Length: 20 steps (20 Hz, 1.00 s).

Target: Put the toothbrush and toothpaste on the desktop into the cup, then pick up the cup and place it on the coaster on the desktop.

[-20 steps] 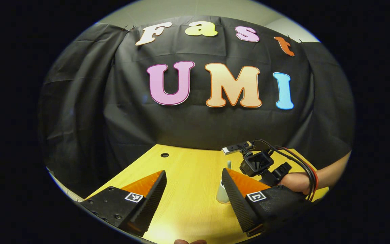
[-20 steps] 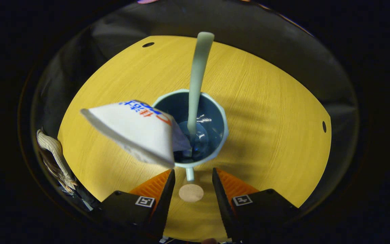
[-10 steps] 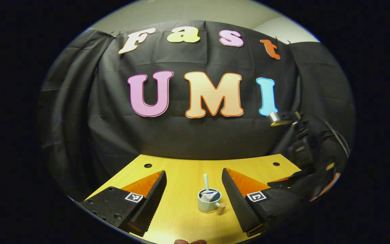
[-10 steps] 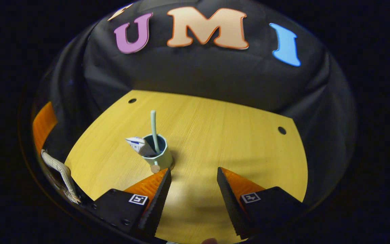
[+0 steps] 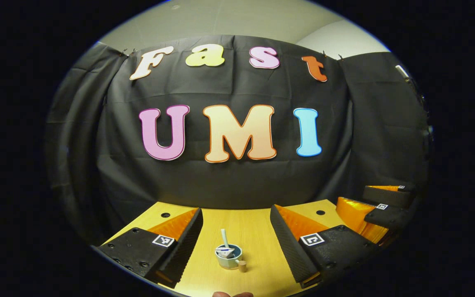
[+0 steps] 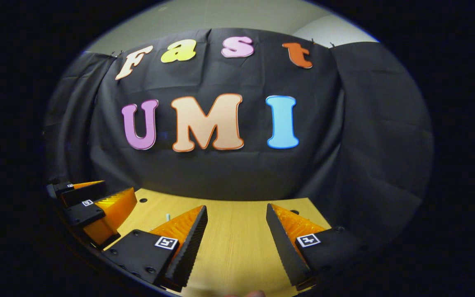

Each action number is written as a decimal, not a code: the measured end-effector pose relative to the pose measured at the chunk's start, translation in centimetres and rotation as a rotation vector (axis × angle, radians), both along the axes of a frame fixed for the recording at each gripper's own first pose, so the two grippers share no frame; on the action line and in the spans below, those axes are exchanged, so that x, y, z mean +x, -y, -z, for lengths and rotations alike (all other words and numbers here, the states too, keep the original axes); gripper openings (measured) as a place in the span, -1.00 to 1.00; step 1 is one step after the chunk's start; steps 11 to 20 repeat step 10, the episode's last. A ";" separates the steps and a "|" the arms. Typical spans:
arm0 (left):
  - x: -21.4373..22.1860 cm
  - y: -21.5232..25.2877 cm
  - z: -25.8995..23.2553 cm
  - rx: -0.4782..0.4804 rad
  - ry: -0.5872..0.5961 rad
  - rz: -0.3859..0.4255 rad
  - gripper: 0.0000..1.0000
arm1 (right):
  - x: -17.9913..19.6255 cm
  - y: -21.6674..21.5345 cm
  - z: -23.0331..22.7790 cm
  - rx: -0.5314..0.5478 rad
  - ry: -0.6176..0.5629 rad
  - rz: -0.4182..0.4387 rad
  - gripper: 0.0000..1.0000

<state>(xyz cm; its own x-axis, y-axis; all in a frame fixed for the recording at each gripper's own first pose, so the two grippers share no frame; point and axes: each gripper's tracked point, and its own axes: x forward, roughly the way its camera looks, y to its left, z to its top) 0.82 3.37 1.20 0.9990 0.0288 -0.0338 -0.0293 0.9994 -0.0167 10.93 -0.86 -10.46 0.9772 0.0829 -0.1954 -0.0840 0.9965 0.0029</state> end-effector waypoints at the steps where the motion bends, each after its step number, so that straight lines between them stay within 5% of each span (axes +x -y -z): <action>1: -0.1 0.2 -0.3 0.002 0.008 0.002 0.89 | -0.3 0.5 -0.9 0.011 0.022 0.015 0.80; 20: -1.0 1.2 -2.1 0.005 0.064 0.023 0.90 | -1.7 2.6 -3.2 0.031 0.074 0.059 0.80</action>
